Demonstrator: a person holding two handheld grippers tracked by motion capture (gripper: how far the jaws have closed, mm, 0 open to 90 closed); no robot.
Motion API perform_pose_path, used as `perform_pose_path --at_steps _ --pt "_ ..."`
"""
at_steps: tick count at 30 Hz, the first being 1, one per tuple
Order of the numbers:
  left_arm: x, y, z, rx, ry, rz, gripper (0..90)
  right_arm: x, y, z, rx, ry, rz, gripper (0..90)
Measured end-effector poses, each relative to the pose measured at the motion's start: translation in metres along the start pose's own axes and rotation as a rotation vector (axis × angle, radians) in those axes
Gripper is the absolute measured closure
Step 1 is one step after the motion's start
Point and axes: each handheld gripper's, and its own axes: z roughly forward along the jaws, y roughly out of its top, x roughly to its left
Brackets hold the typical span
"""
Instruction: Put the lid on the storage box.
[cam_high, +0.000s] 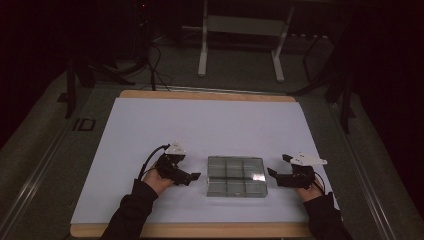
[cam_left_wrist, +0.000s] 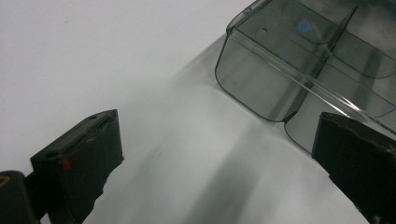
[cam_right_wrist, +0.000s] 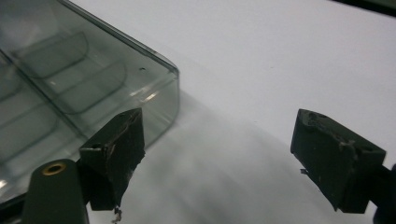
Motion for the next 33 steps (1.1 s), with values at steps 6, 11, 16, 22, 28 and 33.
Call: perform_pose_path --at_steps 6,11,16,22,28,33 --pt "-0.001 -0.004 -0.006 -0.012 0.013 0.013 2.4 -0.003 -0.004 -0.003 0.004 -0.021 0.003 17.3" --pt "-0.001 -0.008 -0.012 -0.012 0.029 0.028 2.4 -0.006 -0.008 -0.007 0.008 -0.027 0.013 17.4" --pt "0.001 -0.014 -0.018 -0.024 0.031 0.011 2.4 -0.008 -0.013 -0.011 0.016 -0.043 0.016 17.4" --pt "0.003 -0.022 -0.023 -0.048 0.040 -0.016 2.5 -0.012 -0.020 -0.015 0.025 -0.052 0.034 17.4" --pt "0.003 -0.029 -0.028 -0.057 0.061 -0.017 2.4 -0.015 -0.024 -0.019 0.031 -0.073 0.039 17.5" --pt "0.002 -0.036 -0.031 -0.081 0.075 -0.036 2.5 -0.018 -0.028 -0.021 0.035 -0.079 0.047 17.5"
